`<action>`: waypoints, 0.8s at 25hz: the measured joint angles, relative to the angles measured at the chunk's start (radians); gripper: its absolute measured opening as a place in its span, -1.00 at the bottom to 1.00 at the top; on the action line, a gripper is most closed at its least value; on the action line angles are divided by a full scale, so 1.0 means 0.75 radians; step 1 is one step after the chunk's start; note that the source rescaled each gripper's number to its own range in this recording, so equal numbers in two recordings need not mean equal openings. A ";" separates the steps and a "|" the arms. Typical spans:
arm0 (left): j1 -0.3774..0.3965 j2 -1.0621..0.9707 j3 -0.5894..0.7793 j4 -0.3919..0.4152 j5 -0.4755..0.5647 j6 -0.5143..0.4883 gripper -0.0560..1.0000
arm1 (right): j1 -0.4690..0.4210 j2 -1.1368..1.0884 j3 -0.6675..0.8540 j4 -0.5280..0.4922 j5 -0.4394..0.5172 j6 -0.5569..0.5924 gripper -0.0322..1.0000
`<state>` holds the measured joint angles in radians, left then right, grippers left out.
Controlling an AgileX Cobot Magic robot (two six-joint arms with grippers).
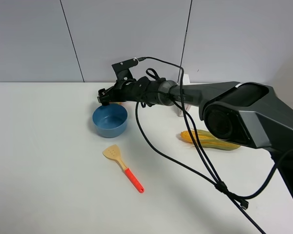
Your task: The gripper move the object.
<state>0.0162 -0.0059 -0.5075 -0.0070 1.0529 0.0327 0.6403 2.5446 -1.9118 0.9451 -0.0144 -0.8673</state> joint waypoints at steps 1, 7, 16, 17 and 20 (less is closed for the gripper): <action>0.000 0.000 0.000 0.000 0.000 0.000 1.00 | 0.000 0.000 0.000 0.000 0.000 0.000 0.53; 0.000 0.000 0.000 0.000 0.000 0.000 1.00 | 0.000 0.000 0.000 0.000 0.002 0.000 0.53; 0.000 0.000 0.000 0.000 0.000 0.000 1.00 | 0.001 -0.213 0.000 0.004 0.149 0.030 0.53; 0.000 0.000 0.000 0.000 0.000 0.000 1.00 | 0.001 -0.262 0.000 0.004 0.195 0.046 0.57; 0.000 0.000 0.000 0.000 0.000 0.000 1.00 | 0.001 -0.411 0.000 0.002 0.353 0.097 0.82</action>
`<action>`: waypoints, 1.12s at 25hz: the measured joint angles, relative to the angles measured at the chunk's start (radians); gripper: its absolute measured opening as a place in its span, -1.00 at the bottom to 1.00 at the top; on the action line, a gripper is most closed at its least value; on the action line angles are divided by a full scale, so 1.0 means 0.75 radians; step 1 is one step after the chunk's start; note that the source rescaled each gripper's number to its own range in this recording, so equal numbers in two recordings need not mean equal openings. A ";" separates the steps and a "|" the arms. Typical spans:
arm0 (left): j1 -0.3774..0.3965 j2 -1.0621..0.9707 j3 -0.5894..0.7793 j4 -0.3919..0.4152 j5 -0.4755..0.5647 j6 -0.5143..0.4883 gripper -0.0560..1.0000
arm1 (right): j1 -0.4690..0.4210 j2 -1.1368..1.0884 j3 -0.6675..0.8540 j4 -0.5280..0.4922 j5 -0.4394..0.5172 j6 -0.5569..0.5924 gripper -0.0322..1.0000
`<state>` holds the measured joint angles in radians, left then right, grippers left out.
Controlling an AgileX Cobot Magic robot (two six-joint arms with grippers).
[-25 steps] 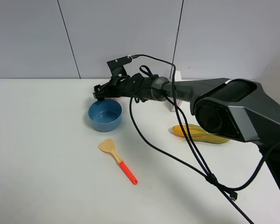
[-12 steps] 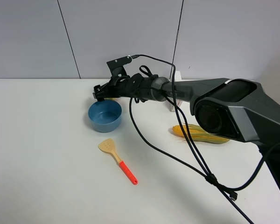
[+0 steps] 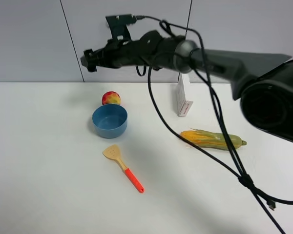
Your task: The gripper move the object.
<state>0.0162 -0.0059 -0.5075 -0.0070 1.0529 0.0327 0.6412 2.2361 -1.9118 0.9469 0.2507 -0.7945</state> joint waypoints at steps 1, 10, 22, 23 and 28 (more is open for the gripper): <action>0.000 0.000 0.000 0.000 0.000 0.000 1.00 | 0.000 -0.056 0.000 0.000 0.051 0.015 0.88; 0.000 0.000 0.000 0.000 0.000 0.000 1.00 | 0.000 -0.460 0.000 -0.031 0.670 0.044 0.95; 0.000 0.000 0.000 0.000 0.000 0.000 1.00 | 0.002 -0.771 0.000 -0.304 0.882 0.191 0.95; 0.000 0.000 0.000 0.000 0.000 0.000 1.00 | 0.002 -0.779 0.000 -0.364 0.884 0.223 0.95; 0.000 0.000 0.000 0.000 0.000 0.000 1.00 | -0.037 -0.789 0.000 -0.773 0.915 0.432 0.95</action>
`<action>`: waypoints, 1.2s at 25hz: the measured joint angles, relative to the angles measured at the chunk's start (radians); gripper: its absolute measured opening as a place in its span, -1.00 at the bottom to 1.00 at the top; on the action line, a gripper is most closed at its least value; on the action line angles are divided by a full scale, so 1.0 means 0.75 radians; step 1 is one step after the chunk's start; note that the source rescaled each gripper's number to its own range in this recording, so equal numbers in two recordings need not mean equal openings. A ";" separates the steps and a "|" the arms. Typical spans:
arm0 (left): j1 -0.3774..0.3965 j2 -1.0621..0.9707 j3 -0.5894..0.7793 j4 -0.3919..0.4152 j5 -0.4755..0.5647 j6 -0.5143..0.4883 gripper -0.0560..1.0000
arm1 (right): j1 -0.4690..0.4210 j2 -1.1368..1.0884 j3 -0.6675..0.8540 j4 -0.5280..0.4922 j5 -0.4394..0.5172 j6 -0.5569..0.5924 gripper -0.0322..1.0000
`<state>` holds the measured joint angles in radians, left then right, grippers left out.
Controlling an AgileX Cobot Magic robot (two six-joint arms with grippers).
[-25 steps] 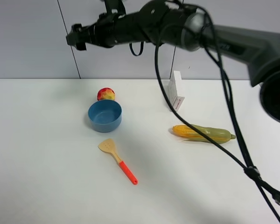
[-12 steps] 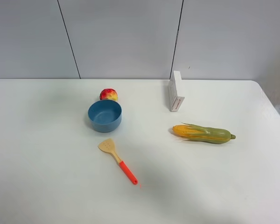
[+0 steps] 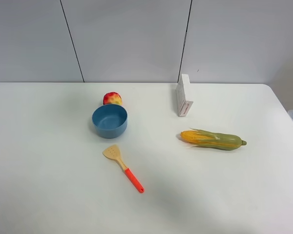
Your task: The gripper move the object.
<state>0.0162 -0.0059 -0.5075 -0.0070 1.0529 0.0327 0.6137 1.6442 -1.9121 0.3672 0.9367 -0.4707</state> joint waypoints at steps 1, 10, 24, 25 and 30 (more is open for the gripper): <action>0.000 0.000 0.000 0.000 0.000 0.000 1.00 | -0.023 0.000 0.000 -0.095 0.017 0.053 0.95; 0.000 0.000 0.000 0.000 0.000 0.000 1.00 | -0.334 0.000 0.000 -0.569 0.339 0.321 0.95; 0.000 0.000 0.000 0.000 0.000 0.000 1.00 | -0.910 -0.116 0.064 -0.604 0.376 0.355 0.95; 0.000 0.000 0.000 0.000 0.000 0.000 1.00 | -0.949 -0.149 0.109 -0.611 0.376 0.363 0.95; 0.000 0.000 0.000 0.000 0.000 0.000 1.00 | -1.077 -0.374 0.412 -0.632 0.380 0.379 0.95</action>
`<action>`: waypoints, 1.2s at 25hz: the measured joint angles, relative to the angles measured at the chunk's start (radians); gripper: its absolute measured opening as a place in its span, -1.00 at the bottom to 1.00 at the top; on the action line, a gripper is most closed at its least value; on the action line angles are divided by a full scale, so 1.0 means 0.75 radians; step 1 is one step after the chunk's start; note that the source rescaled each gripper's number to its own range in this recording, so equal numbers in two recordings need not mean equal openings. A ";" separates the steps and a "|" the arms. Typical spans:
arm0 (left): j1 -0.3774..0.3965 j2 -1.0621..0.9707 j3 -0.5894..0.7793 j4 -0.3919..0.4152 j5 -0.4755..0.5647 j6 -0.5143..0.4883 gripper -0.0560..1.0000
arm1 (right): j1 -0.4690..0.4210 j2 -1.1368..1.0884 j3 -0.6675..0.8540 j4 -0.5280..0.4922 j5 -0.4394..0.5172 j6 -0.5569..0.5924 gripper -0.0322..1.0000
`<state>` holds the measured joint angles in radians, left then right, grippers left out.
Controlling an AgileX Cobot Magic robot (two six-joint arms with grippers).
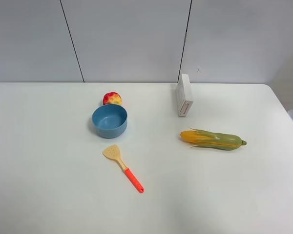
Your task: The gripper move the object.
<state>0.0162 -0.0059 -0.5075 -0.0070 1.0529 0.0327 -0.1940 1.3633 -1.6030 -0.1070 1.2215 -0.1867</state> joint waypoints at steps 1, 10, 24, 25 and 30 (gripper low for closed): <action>0.000 0.000 0.000 0.000 0.000 0.000 1.00 | -0.005 -0.057 0.055 0.000 0.000 0.000 0.95; 0.000 0.000 0.000 0.000 0.000 0.000 1.00 | -0.005 -0.646 0.547 0.007 0.001 0.000 0.95; 0.000 0.000 0.000 0.000 0.000 0.000 1.00 | -0.005 -1.508 1.151 0.115 -0.251 0.076 0.95; 0.000 0.000 0.000 0.000 0.000 0.000 1.00 | -0.005 -1.525 1.182 0.119 -0.262 0.083 0.95; 0.000 0.000 0.000 0.000 0.000 0.000 1.00 | -0.003 -1.569 1.323 0.168 -0.271 0.127 0.95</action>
<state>0.0162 -0.0059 -0.5075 -0.0070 1.0529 0.0327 -0.1963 0.1868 -0.6104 0.0189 1.0185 -0.0912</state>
